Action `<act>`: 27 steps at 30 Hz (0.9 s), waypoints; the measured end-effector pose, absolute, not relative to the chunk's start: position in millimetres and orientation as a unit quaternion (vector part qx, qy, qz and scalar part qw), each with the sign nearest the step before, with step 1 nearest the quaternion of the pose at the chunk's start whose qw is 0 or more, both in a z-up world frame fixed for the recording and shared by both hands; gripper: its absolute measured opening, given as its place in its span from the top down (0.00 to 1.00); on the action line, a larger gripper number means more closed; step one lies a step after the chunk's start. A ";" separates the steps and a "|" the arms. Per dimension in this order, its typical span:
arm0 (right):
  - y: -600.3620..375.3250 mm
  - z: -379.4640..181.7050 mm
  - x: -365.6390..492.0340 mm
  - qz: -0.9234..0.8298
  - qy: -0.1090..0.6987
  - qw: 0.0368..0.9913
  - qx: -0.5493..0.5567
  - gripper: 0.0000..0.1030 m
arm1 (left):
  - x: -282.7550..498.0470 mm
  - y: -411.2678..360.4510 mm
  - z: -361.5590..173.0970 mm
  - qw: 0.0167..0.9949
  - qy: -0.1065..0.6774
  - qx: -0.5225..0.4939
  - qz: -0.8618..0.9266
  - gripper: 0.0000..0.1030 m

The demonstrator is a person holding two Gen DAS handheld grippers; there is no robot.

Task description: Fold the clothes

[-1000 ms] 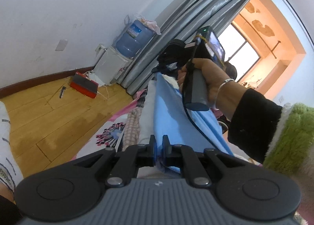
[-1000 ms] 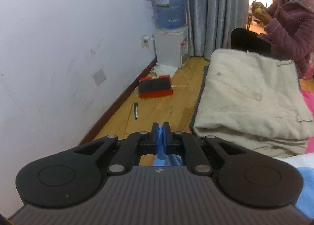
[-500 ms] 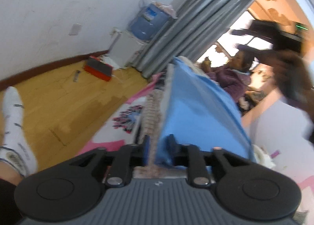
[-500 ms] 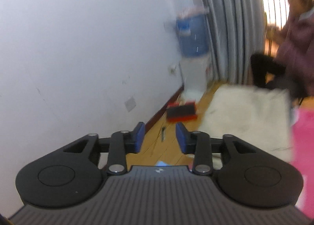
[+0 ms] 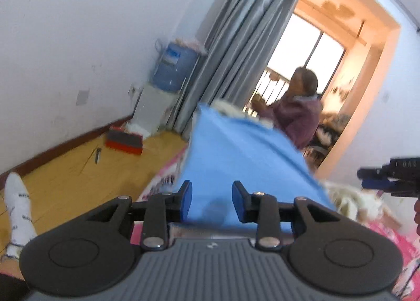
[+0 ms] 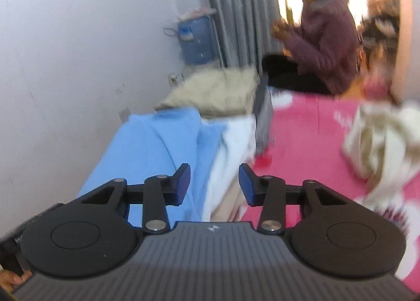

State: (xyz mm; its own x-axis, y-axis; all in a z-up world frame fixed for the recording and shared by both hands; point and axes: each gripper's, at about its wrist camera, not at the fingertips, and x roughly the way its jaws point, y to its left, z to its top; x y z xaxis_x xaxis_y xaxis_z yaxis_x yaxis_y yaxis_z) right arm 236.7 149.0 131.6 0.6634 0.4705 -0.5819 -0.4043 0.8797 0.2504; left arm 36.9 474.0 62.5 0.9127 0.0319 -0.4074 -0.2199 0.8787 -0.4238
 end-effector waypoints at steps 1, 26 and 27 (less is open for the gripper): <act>150.5 125.1 246.6 0.243 0.338 0.906 0.074 0.63 | 42.6 470.1 59.2 0.947 0.208 -0.235 0.070 0.66; 218.5 90.4 359.7 0.217 0.373 0.895 0.110 0.98 | 43.2 490.9 49.3 0.937 0.211 -0.272 0.059 0.61; 213.5 90.0 359.8 0.205 0.370 0.898 0.120 0.95 | 43.5 491.0 49.1 0.937 0.211 -0.271 0.060 0.60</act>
